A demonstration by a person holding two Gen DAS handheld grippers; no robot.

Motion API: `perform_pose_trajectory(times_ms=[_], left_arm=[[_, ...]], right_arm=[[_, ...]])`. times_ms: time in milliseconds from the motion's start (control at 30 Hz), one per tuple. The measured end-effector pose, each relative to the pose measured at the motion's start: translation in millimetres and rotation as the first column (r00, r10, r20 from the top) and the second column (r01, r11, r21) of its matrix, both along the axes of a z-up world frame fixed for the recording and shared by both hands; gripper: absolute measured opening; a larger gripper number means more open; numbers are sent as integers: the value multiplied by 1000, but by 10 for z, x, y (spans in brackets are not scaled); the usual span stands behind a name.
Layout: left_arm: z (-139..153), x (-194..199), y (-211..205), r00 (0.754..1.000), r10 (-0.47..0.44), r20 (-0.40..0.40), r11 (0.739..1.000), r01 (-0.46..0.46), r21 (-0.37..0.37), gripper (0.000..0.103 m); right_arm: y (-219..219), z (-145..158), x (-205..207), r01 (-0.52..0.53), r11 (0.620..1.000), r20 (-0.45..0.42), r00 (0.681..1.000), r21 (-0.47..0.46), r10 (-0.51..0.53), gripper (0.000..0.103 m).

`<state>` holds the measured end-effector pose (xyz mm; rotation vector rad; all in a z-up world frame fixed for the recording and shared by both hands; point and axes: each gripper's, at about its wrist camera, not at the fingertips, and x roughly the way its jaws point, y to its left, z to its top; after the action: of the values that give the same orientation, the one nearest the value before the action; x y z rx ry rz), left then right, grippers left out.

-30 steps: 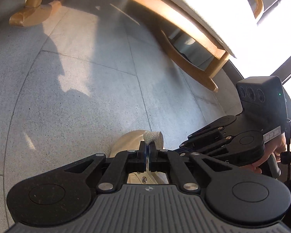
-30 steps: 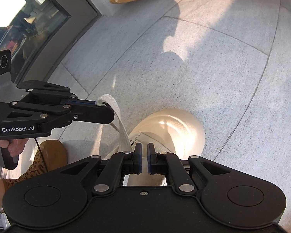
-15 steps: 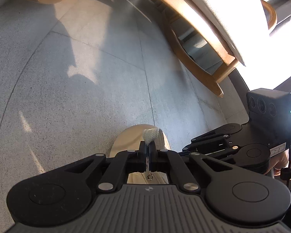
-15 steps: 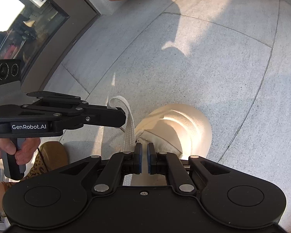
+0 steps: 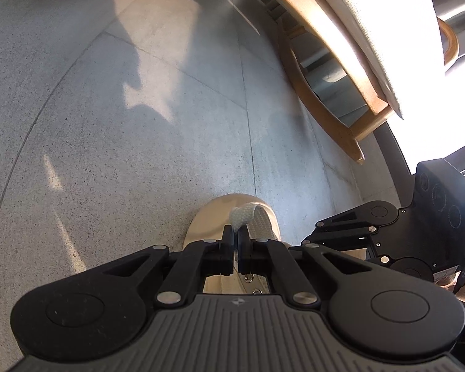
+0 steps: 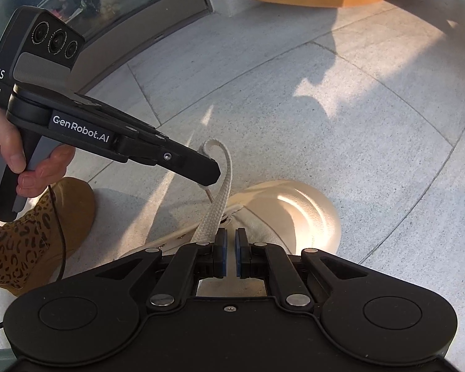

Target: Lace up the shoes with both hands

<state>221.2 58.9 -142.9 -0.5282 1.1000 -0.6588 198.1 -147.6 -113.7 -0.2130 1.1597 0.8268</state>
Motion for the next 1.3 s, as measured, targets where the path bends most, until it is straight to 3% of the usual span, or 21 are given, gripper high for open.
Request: perform_pose_trajectory(times_ms=[333, 433, 633, 767, 1133, 1300], left_arm=[[-73, 0, -38, 999, 1, -34, 1000, -1, -13, 1], [-86, -2, -57, 999, -9, -41, 1000, 9, -8, 1], [-130, 12, -66, 998, -9, -56, 1000, 10, 8, 1], [-156, 29, -58, 998, -12, -66, 1000, 13, 14, 1], [-196, 47, -83, 996, -11, -90, 1000, 10, -6, 1], [-200, 46, -84, 995, -12, -98, 1000, 11, -9, 1]], right_arm=[[11, -20, 0, -40, 999, 10, 999, 2, 40, 5], [40, -3, -45, -78, 997, 47, 996, -15, 79, 5], [171, 48, -203, -214, 971, 172, 958, -103, 229, 5], [228, 39, -241, -272, 950, 210, 930, -156, 301, 6], [247, 14, -231, -324, 935, 201, 915, -146, 349, 15], [253, 8, -226, -324, 935, 208, 914, -144, 348, 1]])
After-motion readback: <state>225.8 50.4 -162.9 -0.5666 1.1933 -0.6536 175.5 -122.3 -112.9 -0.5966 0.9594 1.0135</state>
